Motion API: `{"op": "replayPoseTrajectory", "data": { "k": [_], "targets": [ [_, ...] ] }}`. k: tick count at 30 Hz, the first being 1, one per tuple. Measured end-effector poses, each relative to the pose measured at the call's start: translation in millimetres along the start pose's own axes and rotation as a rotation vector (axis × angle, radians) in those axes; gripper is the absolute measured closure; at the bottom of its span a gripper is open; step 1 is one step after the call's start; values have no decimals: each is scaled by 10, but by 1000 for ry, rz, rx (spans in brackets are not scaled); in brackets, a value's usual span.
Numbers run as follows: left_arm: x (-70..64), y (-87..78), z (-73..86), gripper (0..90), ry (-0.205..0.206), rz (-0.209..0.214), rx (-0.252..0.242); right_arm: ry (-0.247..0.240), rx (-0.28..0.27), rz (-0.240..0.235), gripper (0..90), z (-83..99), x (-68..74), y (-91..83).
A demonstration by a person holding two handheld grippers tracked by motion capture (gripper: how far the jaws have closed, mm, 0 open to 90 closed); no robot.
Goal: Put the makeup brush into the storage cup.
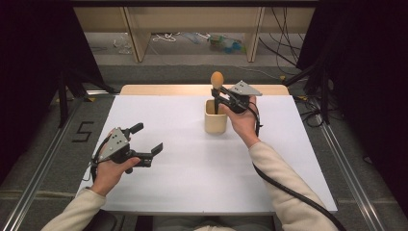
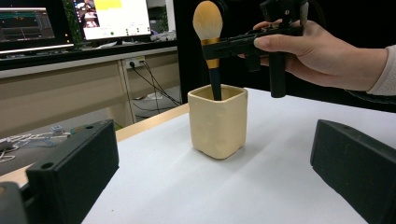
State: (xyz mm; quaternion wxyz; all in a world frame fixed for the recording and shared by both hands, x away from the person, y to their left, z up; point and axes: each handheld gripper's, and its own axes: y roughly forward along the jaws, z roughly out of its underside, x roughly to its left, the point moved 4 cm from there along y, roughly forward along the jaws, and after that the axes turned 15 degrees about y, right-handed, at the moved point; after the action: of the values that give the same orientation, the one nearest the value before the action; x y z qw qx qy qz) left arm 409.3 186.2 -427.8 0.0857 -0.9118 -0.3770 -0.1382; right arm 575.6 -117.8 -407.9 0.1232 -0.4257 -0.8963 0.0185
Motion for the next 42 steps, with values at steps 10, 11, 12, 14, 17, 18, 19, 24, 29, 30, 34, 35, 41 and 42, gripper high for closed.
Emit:
{"op": "replayPoseTrajectory", "data": {
  "k": [10, 11, 12, 14, 17, 18, 19, 24, 29, 30, 34, 35, 41, 42],
  "targets": [
    [-1, 1, 1, 7, 1, 0, 1, 19, 12, 8, 664, 27, -8, 1],
    [-2, 1, -1, 7, 0, 0, 0, 20, 11, 4, 664, 30, -7, 2],
    [-2, 1, -1, 7, 0, -1, 0, 20, 11, 5, 664, 32, -7, 2],
    [-1, -1, 1, 7, 1, 0, 2, 9, 9, 6, 664, 31, -13, 5],
    [-1, 0, 0, 7, 0, 0, 2, 23, 20, 3, 664, 39, -4, 1],
    [-1, 0, 0, 7, 0, 0, 1, 24, 14, 5, 664, 38, -3, 5],
    [-1, 0, 0, 7, 0, 0, 1, 23, 19, 3, 664, 38, -4, 2],
    [-1, 1, -1, 7, -2, 0, -1, 27, 15, 2, 663, 40, -3, 7],
    [0, 1, 0, 7, 0, 1, 0, 106, 10, 15, 173, 3, -8, 4],
    [0, 1, 0, 7, 0, 1, 0, 122, 11, 10, 145, -6, 0, -4],
    [-3, 4, -2, 8, 0, 1, -2, 122, 16, 30, 56, -24, -7, -10],
    [-2, 3, -1, 8, 0, 1, 0, 113, 10, 31, 16, -27, -9, -4],
    [1, 2, 1, 8, 2, 1, 1, 100, 13, 45, 3, -35, -1, -5],
    [0, 2, 0, 8, 0, 1, 0, 86, 20, 68, 3, -40, -6, -14]
  ]
}}
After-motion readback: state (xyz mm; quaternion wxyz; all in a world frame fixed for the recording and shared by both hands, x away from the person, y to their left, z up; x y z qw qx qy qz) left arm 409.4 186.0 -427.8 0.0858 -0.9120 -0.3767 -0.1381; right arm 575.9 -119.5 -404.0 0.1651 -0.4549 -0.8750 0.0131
